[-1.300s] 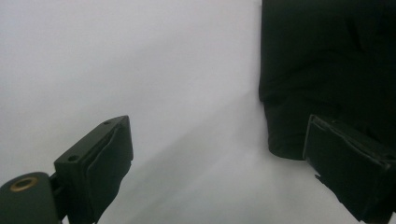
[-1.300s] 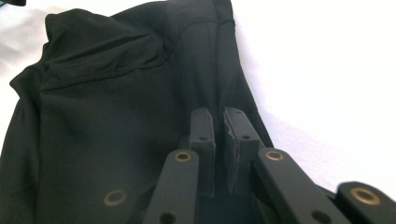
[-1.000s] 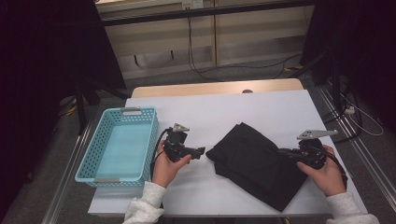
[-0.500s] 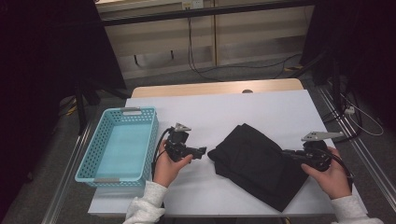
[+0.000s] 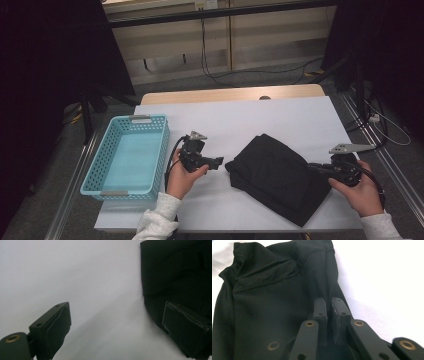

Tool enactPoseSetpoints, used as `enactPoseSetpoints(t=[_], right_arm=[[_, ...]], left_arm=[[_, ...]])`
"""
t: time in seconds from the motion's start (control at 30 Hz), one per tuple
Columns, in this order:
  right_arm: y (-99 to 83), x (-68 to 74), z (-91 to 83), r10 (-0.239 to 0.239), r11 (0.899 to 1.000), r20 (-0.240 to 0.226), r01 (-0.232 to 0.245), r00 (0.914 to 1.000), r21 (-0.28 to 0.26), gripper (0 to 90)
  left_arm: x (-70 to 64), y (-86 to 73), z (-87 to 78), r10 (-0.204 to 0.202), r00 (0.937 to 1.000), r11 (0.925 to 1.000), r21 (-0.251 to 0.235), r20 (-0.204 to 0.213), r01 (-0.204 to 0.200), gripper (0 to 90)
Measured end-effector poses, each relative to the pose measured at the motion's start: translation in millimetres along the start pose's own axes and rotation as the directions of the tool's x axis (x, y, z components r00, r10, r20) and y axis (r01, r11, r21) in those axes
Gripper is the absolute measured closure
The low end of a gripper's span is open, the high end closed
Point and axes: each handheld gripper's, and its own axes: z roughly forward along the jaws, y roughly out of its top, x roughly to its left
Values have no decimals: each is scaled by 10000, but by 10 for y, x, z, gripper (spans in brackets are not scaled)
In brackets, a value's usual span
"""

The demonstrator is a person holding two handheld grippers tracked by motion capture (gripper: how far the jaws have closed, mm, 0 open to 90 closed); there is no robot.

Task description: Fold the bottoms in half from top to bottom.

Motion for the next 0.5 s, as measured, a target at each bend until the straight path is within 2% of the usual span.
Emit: enactPoseSetpoints(t=[0.5], right_arm=[[-108, 0, -119, 113, 9998, 199, -116, 9997, 155, 828]], left_arm=[[-34, 40, 30, 171, 9998, 9998, 43, 104, -171, 85]])
